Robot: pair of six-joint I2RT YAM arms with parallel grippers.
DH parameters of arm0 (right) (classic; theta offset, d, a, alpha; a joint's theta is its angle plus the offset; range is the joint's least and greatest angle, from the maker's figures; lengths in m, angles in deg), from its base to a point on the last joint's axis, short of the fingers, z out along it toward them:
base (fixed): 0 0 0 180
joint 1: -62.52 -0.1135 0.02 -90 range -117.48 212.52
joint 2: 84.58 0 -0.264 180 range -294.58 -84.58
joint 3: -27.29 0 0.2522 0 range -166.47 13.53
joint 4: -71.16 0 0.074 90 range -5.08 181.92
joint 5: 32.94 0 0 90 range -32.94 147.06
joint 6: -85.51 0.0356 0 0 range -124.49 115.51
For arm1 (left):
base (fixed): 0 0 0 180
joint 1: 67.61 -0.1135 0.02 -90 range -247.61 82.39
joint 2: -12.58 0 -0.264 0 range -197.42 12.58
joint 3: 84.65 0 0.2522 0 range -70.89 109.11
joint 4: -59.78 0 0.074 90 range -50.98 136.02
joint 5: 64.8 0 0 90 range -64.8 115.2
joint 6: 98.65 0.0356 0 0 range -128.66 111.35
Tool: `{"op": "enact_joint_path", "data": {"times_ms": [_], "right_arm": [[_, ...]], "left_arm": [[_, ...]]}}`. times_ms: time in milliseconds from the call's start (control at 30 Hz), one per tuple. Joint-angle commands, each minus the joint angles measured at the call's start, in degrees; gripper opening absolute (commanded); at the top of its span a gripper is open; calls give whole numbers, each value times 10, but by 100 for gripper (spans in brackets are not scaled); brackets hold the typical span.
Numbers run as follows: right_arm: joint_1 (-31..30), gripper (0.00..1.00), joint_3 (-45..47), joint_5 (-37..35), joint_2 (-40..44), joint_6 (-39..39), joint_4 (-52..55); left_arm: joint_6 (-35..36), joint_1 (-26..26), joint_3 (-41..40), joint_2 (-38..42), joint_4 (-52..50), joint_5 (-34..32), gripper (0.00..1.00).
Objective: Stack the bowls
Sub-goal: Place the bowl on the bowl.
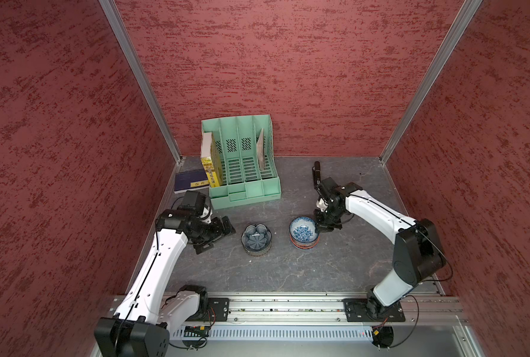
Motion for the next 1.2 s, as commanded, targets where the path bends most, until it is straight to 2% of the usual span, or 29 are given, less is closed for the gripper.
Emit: {"op": "enact_joint_path", "data": {"times_ms": [0,1033,1067,1167], "right_arm": [[6,0,1,18,3,-2,-21],[6,0,28,25,20,-8,-33],[6,6,28,28,20,-9,-32],[6,34,28,33,22,-10,-30]], "left_arm": [[13,-6,-5,6,9,7,100],[16,-9,-16,5,16,11,100],[16,-10,-17,5,16,11,100],[17,-9,-17,4,16,13,100]]}}
